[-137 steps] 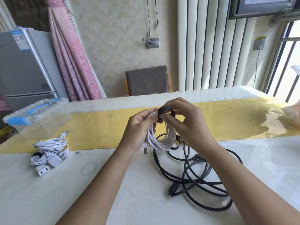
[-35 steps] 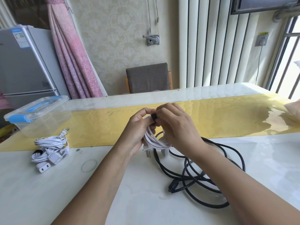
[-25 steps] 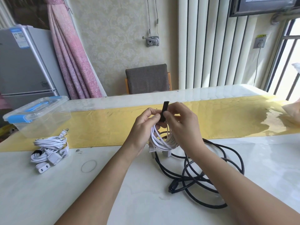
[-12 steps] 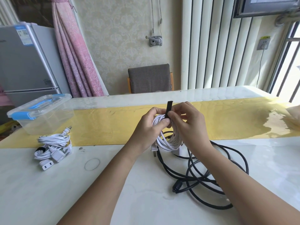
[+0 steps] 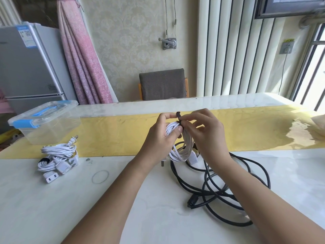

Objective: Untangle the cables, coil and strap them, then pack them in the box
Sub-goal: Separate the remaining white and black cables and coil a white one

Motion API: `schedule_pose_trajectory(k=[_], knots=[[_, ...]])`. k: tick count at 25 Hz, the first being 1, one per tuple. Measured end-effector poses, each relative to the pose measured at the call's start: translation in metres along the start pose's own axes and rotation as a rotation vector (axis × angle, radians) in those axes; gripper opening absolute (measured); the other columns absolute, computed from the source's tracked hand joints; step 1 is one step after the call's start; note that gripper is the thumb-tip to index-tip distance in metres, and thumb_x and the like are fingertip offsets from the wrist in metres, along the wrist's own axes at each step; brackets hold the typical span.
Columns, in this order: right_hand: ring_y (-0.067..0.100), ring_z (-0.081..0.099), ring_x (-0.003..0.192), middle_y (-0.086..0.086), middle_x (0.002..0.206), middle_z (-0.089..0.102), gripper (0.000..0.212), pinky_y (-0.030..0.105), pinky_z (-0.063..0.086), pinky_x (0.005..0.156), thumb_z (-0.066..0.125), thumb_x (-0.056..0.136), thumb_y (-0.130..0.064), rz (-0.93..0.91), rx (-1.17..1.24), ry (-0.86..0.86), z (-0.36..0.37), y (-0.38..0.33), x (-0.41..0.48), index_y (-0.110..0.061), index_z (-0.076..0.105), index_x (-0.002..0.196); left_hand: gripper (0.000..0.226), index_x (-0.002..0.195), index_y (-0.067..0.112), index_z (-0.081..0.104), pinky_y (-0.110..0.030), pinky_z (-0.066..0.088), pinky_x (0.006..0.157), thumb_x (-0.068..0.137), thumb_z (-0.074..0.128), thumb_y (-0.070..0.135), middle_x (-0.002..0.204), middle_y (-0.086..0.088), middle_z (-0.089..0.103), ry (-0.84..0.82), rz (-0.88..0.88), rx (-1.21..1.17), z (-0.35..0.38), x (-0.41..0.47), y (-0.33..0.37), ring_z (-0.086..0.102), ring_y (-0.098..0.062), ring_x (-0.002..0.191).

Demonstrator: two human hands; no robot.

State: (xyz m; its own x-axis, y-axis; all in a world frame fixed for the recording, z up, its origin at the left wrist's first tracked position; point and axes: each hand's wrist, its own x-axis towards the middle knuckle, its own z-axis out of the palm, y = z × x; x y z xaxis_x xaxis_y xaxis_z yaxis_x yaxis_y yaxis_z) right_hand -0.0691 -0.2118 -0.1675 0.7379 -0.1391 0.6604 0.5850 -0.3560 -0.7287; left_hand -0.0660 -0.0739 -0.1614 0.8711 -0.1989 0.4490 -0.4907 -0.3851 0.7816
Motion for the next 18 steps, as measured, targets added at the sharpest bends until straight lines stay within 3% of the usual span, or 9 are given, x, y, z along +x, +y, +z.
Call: schedule_pose_trajectory(k=[2, 5, 8, 10, 15, 18], knots=[[0.006, 0.059, 0.069, -0.003, 0.087, 0.062, 0.011, 0.013, 0.044, 0.059, 0.066, 0.087, -0.009, -0.137, -0.095, -0.002, 0.002, 0.002, -0.001, -0.013, 0.076, 0.092, 0.037, 0.128, 0.018, 0.043, -0.011, 0.041, 0.064, 0.094, 0.057, 0.023, 0.083, 0.006, 0.061, 0.013, -0.028, -0.047, 0.000, 0.001, 0.000, 0.057, 0.005, 0.066], [0.007, 0.054, 0.061, 0.000, 0.093, 0.063, 0.019, 0.020, 0.045, 0.060, 0.057, 0.091, -0.013, -0.299, -0.275, -0.031, 0.004, 0.004, 0.000, -0.011, 0.075, 0.097, 0.035, 0.127, 0.020, 0.040, -0.013, 0.041, 0.063, 0.096, 0.055, 0.021, 0.074, 0.008, 0.058, 0.029, 0.009, -0.084, 0.000, -0.002, 0.002, 0.054, 0.003, 0.062], [0.011, 0.052, 0.069, 0.002, 0.098, 0.060, 0.024, 0.023, 0.043, 0.066, 0.048, 0.095, -0.015, -0.344, -0.331, -0.093, 0.002, 0.001, 0.002, -0.011, 0.072, 0.098, 0.019, 0.117, 0.016, 0.040, -0.012, 0.039, 0.055, 0.100, 0.046, 0.022, 0.063, 0.012, 0.056, 0.028, 0.115, -0.039, 0.001, -0.004, 0.006, 0.052, 0.002, 0.056], [0.017, 0.051, 0.075, 0.004, 0.092, 0.056, 0.034, 0.027, 0.039, 0.070, 0.038, 0.099, -0.022, -0.359, -0.361, -0.165, 0.002, -0.001, 0.000, -0.010, 0.068, 0.087, 0.014, 0.107, 0.012, 0.038, -0.008, 0.036, 0.052, 0.100, 0.039, 0.024, 0.058, 0.016, 0.057, 0.040, 0.177, -0.022, 0.004, -0.004, 0.008, 0.052, 0.004, 0.054], [0.025, 0.042, 0.066, 0.006, 0.064, 0.047, 0.047, 0.036, 0.036, 0.068, 0.020, 0.101, -0.028, -0.318, -0.545, -0.131, 0.016, -0.010, -0.003, -0.013, 0.047, 0.067, 0.013, 0.092, 0.010, 0.037, -0.007, 0.034, 0.049, 0.102, 0.036, 0.019, 0.057, 0.016, 0.050, 0.277, 0.257, 0.082, 0.010, -0.006, 0.008, 0.052, 0.008, 0.050], [0.019, 0.039, 0.056, 0.000, 0.053, 0.043, 0.053, 0.031, 0.030, 0.058, 0.023, 0.104, -0.032, -0.131, -0.327, -0.182, 0.015, -0.018, -0.007, -0.015, 0.037, 0.056, 0.018, 0.092, 0.015, 0.037, -0.020, 0.035, 0.044, 0.101, 0.033, 0.030, 0.056, 0.010, 0.047, 0.382, 0.385, 0.168, 0.008, -0.005, 0.007, 0.051, -0.007, 0.049]])
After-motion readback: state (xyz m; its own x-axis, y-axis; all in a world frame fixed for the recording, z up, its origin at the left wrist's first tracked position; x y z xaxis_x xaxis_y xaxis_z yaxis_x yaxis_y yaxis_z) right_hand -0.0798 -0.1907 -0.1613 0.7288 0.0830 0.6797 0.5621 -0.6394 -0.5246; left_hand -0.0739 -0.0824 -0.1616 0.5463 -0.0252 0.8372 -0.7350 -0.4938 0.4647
